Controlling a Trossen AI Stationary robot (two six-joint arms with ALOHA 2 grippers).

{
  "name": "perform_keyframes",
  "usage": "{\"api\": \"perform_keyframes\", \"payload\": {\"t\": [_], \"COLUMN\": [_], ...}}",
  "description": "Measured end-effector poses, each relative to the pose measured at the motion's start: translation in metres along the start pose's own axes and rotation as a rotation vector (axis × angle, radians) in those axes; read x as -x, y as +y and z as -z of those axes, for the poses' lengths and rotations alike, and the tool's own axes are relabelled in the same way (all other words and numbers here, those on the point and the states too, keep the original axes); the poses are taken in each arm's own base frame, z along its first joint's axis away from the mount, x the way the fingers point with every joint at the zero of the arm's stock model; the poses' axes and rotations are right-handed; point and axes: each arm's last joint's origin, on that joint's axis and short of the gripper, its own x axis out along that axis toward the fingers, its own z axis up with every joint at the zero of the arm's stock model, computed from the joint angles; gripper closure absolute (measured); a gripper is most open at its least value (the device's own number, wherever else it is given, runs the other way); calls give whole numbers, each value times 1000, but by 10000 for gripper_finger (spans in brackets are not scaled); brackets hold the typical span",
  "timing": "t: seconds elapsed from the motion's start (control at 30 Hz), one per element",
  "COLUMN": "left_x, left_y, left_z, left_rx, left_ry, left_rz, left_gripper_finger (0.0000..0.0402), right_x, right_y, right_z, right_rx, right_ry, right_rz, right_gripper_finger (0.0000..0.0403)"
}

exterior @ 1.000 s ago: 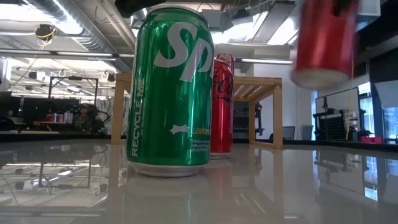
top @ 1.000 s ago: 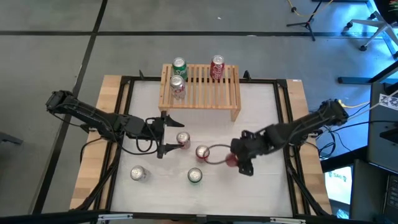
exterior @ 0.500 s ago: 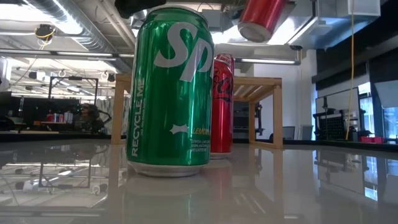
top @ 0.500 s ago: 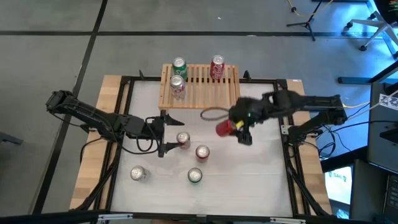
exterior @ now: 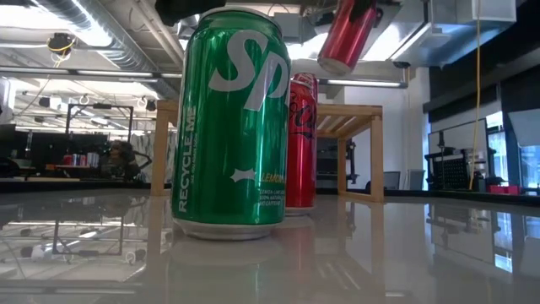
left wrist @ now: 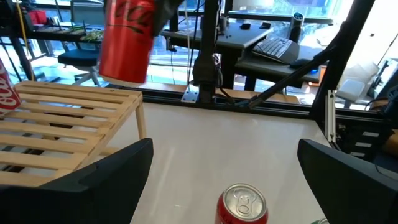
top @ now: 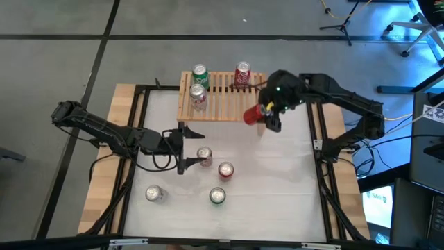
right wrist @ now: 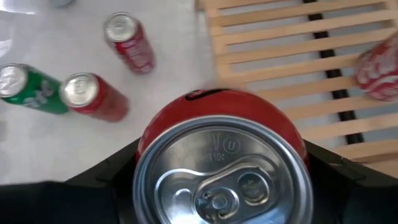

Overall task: Place canned beverage on shelf
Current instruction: Put the bottom red/black soda can on the shelf aligned with the red/white soda can

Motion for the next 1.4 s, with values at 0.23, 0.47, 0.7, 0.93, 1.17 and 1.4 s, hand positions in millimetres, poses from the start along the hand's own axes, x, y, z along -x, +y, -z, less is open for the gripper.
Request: {"api": "perform_keyframes", "payload": {"t": [0.23,0.47,0.7,0.93,1.17,1.4], "left_x": [0,-8,-36,-60,-68,-68], "left_y": [2,10,18,23,27,27], "left_z": [0,0,9,21,27,26], "left_rx": [3,12,31,43,48,51], "left_ry": [-7,-16,-44,-65,-60,-67], "left_rz": [-48,-95,-149,-178,-196,-195], "left_gripper_finger": [11,11,11,11,11,11], "right_x": [1,-8,-29,-44,-46,-46], "right_y": [-29,-55,-71,-80,-82,-82], "right_z": [3,5,3,0,-2,-1], "right_rx": [3,-8,17,43,71,69], "right_ry": [5,22,63,85,79,85], "right_rz": [61,26,3,19,49,48], "right_gripper_finger": [96,98,99,96,99,94]}}
